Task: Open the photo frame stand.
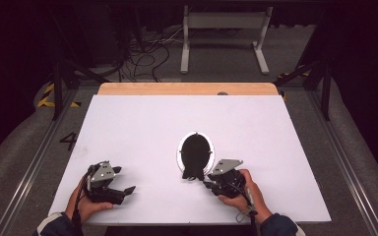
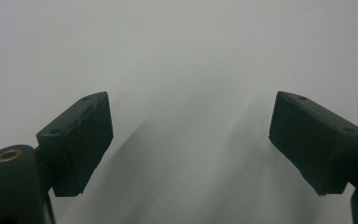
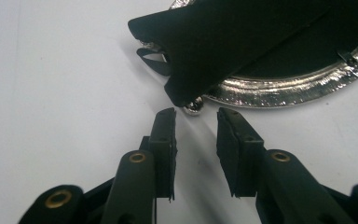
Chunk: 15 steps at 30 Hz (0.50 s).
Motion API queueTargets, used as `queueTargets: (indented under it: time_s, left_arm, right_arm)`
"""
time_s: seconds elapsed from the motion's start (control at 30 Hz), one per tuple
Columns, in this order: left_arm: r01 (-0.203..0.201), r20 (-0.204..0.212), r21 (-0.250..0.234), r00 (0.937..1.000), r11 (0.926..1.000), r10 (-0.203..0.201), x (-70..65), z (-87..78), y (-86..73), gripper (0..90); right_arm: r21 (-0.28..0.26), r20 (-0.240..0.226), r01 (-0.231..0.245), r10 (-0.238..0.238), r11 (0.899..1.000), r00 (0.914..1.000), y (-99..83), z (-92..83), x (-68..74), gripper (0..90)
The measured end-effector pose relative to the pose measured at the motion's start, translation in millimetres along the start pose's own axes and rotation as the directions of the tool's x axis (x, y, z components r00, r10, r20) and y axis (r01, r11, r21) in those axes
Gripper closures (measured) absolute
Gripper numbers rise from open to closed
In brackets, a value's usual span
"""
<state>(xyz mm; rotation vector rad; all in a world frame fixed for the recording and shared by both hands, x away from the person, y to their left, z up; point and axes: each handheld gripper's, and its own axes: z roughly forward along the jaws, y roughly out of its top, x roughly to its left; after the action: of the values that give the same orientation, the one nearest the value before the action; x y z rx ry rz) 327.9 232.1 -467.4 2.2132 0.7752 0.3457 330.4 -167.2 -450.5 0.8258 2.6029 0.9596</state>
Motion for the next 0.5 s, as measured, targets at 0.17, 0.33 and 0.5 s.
queueTargets:
  time_s: [0.17, 0.33, 0.5]
  left_arm:
    - [0.026, -0.009, -0.013, 0.9996, 0.9996, -0.026, 2.0, -1.0, -0.6, 13.0]
    - [0.022, -0.011, 0.002, 0.9997, 0.9998, -0.022, -1.1, -2.1, -3.1, 12.9]
    - [0.027, -0.018, 0.003, 0.9995, 0.9996, -0.027, -1.8, -5.4, -6.7, 12.7]
  right_arm:
    - [0.022, -0.009, -0.010, 0.010, 1.000, 0.9999, 7.0, 4.1, 0.4, 70.0]
    - [0.010, -0.023, -0.051, 0.051, 0.999, 0.9984, 6.8, 5.1, -2.1, 72.7]
    - [-0.029, -0.074, -0.125, 0.123, 0.992, 0.9897, 2.0, 5.1, -9.2, 74.2]
